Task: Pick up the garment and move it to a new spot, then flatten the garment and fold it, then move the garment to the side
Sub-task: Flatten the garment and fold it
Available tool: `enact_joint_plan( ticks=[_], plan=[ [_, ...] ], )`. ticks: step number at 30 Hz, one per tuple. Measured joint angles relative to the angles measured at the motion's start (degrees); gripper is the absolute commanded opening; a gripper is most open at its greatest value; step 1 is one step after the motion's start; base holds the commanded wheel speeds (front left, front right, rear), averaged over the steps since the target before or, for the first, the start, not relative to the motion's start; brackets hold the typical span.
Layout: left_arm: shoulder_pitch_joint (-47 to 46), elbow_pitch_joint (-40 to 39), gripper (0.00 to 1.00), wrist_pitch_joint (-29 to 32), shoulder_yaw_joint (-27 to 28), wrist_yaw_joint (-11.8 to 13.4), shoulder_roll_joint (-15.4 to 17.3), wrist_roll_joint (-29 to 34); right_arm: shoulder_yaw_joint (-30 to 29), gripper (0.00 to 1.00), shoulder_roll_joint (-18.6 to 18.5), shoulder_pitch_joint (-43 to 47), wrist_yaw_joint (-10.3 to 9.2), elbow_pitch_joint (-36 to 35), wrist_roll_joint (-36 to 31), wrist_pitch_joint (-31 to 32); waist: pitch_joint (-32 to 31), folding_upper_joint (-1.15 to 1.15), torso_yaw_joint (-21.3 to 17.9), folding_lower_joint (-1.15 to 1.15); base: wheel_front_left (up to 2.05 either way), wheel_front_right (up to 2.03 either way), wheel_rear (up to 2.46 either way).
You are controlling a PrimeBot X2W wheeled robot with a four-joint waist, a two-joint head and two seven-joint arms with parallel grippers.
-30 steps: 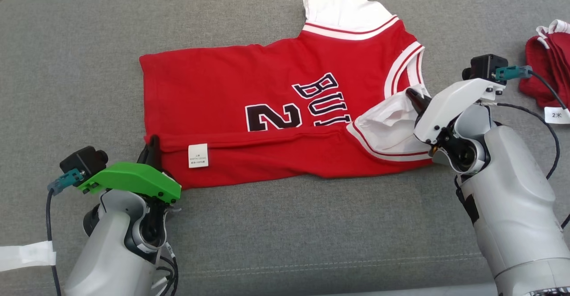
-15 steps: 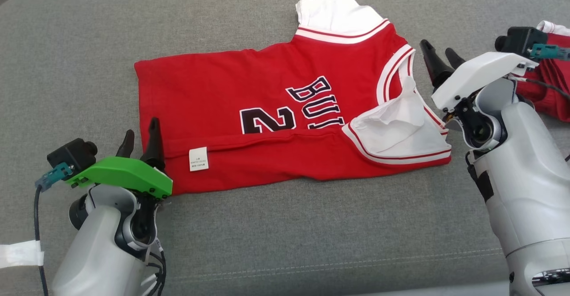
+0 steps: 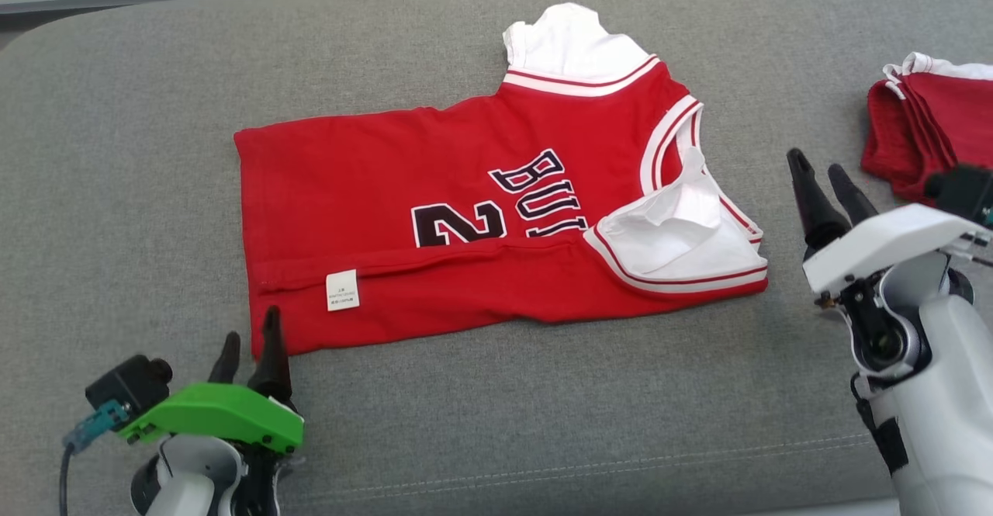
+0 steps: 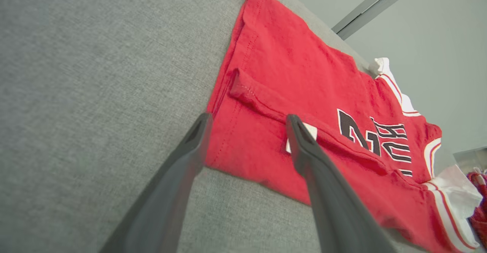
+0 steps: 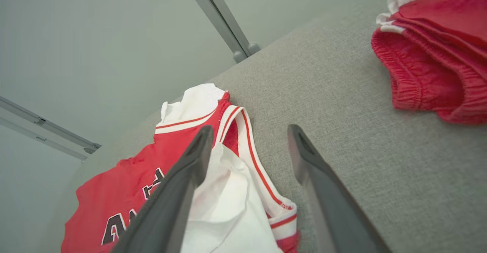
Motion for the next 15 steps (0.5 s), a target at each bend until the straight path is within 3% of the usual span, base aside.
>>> enact_joint_plan(
  ticks=[8,15],
  plan=[
    [6.9,-3.6,1.0,0.8,1.1,2.7,-3.1,-4.2,0.0,1.0,1.5,13.0,0.0,-7.2,-0.1,0.7,-0.9,0.0,-1.0,0.0,0.0,0.0,0.0],
    [7.1,-2.8,1.0,1.2,2.6,2.4,-4.3,-6.9,0.3,1.0,3.7,18.0,0.0,-9.0,-0.9,2.2,-0.7,0.0,-1.8,0.0,0.0,0.0,0.0]
  ],
)
